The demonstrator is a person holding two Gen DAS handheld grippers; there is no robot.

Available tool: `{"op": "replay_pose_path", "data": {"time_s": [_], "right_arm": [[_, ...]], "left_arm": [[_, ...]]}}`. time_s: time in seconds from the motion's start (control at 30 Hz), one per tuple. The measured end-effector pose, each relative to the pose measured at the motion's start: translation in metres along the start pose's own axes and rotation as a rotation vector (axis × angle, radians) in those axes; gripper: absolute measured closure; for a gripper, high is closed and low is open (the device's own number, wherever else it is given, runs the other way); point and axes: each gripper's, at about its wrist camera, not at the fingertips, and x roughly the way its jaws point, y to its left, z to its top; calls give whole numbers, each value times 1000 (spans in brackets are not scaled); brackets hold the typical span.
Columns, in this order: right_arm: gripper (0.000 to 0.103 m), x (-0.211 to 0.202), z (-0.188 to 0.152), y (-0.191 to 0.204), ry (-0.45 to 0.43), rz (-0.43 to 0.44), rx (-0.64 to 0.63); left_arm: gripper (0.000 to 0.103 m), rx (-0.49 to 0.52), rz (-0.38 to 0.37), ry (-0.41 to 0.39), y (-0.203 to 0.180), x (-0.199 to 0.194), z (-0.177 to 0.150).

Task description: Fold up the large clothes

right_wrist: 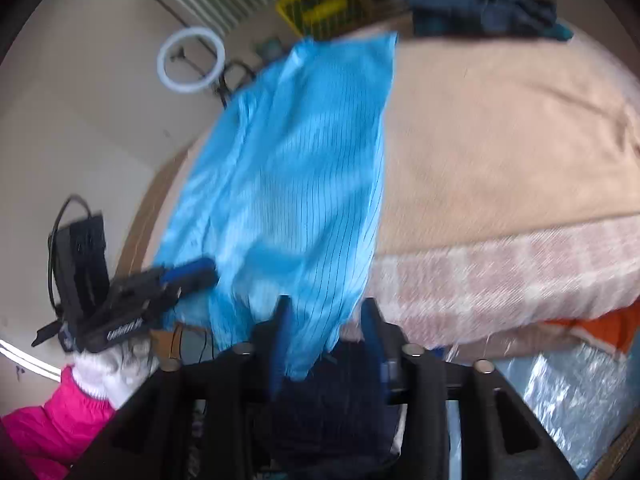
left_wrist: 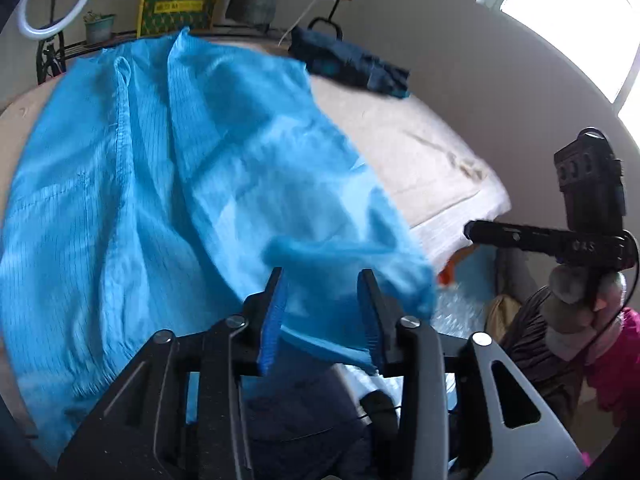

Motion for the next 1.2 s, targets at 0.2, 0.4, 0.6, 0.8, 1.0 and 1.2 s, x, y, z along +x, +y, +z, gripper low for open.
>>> {"op": "replay_pose_path", "data": {"time_s": [0.2,0.4,0.6,0.8,1.0,1.2], "right_arm": [[47,-42,17,-10,-147,28,12],[46,-63,33,-32,-208,27,37],[46,-66,43,-52,-228,42,73],[46,-60,55,-53,-223,86,92],[46,-33,79,-44,-201,105,88],[43,18,111,-34,-140,97,77]], "left_arm": [[63,109,27,-4,-63,24,-21],[57,231,106,49,-107,75,-30],[57,223,175,90,-104,100,-30],[77,258,213,74,-101,101,-33],[96,34,37,60,-69,81,-21],[96,-122,-84,-15,-51,51,-12]]}}
